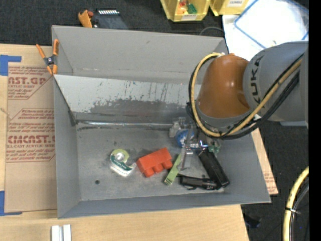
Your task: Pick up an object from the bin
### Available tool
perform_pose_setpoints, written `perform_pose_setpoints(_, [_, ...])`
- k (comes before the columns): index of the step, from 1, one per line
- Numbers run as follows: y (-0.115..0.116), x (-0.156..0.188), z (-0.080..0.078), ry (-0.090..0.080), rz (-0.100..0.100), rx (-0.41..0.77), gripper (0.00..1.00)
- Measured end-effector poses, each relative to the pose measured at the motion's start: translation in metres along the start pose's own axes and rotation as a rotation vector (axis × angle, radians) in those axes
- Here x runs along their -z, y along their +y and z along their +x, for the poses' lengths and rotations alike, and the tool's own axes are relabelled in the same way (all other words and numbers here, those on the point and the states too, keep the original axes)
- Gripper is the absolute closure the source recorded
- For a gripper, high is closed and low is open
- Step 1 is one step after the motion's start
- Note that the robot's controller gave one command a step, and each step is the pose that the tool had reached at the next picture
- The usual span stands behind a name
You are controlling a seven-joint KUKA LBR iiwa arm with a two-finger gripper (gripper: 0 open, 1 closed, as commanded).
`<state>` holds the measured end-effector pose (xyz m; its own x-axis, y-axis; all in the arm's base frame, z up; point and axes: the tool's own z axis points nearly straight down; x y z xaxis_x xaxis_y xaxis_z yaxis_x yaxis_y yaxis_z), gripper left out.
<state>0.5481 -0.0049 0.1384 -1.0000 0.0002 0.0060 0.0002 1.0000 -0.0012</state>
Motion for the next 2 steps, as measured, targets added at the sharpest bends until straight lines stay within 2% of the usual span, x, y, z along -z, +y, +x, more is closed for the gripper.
perform_pose_setpoints(1, [0.000, 0.004, -0.002, -0.008, 0.000, 0.001, 0.00])
perform_pose_setpoints(2, [0.067, -0.070, 0.029, 0.000, -0.001, 0.280, 0.00])
